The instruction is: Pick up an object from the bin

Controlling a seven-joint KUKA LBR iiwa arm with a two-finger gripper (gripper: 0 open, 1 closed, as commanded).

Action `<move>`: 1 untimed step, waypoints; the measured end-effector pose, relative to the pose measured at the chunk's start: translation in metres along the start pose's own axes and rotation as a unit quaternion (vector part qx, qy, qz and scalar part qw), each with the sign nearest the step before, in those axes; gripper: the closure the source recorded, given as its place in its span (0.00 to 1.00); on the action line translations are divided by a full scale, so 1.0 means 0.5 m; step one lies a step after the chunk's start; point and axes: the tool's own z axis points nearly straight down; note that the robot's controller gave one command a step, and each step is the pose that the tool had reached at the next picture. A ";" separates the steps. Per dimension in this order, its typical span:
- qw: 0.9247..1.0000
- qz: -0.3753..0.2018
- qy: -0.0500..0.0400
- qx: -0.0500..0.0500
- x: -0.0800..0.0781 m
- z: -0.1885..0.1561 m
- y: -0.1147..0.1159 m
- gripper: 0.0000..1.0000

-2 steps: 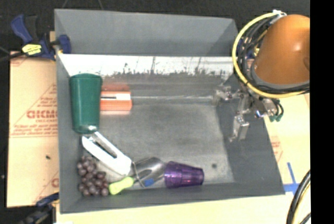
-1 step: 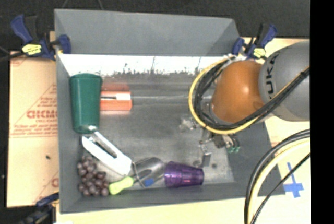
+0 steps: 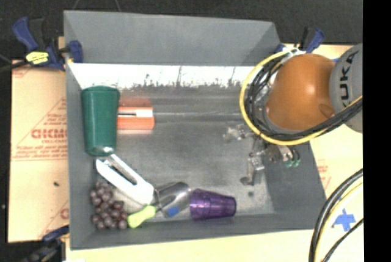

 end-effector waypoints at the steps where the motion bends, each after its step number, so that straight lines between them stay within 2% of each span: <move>1: 0.999 0.040 0.001 -0.004 0.020 0.184 0.183 0.00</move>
Offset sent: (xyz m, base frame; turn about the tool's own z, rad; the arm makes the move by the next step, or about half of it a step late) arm -0.0292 0.0574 -0.0610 0.0027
